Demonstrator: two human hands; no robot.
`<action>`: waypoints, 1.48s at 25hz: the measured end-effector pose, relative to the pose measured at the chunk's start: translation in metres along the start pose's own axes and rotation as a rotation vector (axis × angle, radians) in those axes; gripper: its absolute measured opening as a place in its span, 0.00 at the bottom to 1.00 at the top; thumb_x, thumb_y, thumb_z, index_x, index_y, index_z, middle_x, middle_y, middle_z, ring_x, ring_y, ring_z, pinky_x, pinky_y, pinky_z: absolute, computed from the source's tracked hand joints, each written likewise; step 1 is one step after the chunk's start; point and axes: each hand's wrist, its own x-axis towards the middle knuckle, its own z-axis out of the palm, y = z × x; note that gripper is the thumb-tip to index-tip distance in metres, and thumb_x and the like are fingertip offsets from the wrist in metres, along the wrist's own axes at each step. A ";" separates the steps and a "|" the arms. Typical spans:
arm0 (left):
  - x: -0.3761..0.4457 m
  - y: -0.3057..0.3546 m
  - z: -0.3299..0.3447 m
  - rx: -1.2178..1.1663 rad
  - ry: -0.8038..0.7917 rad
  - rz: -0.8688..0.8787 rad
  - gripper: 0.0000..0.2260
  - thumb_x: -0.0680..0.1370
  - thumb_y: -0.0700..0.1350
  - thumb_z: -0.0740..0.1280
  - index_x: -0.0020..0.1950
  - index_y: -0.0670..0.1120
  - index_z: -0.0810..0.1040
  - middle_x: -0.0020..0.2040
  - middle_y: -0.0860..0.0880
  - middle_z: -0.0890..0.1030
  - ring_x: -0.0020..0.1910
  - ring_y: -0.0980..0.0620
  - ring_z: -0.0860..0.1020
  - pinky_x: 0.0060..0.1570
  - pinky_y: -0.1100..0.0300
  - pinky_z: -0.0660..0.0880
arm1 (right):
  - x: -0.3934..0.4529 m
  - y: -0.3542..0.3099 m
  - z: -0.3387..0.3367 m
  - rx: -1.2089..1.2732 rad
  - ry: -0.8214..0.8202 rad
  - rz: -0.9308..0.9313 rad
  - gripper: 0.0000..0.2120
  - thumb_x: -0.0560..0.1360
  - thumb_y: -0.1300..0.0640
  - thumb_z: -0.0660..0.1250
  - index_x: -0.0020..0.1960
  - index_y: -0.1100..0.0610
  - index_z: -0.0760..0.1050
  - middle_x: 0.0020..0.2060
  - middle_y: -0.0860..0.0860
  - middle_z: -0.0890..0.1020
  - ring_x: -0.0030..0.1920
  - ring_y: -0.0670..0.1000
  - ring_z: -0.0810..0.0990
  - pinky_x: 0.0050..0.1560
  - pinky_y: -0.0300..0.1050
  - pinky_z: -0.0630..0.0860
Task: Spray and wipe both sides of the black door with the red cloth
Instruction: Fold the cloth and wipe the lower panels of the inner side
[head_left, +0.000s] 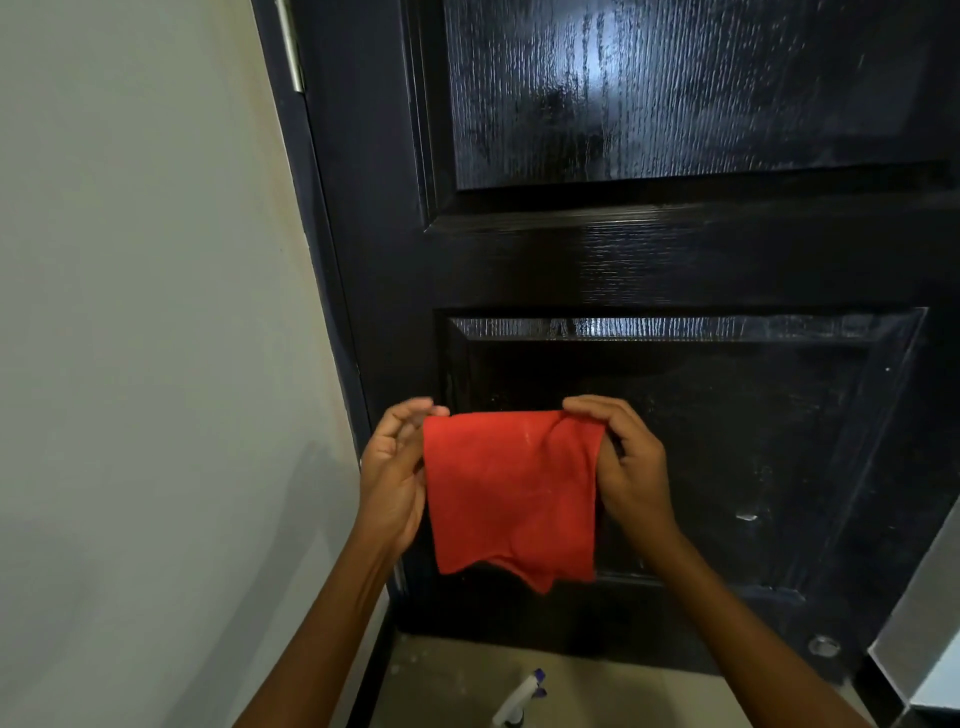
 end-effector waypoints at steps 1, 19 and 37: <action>0.000 -0.001 -0.004 0.074 0.000 0.007 0.10 0.76 0.42 0.69 0.57 0.48 0.81 0.53 0.46 0.85 0.50 0.51 0.83 0.48 0.59 0.81 | 0.000 0.001 -0.001 0.076 0.011 0.098 0.20 0.81 0.72 0.62 0.62 0.51 0.80 0.57 0.48 0.84 0.61 0.48 0.81 0.65 0.50 0.78; 0.001 -0.025 -0.019 0.330 -0.092 -0.174 0.19 0.81 0.39 0.67 0.71 0.50 0.75 0.63 0.47 0.81 0.61 0.51 0.80 0.59 0.57 0.79 | 0.008 0.029 -0.022 0.246 -0.146 0.732 0.14 0.82 0.60 0.61 0.60 0.53 0.83 0.53 0.50 0.87 0.56 0.51 0.85 0.57 0.47 0.78; 0.000 -0.045 -0.037 0.432 -0.221 -0.462 0.16 0.81 0.52 0.66 0.66 0.48 0.78 0.58 0.45 0.84 0.58 0.48 0.83 0.61 0.52 0.78 | -0.003 0.032 -0.021 0.036 -0.330 0.764 0.14 0.81 0.46 0.67 0.63 0.51 0.76 0.56 0.49 0.81 0.55 0.48 0.81 0.47 0.41 0.76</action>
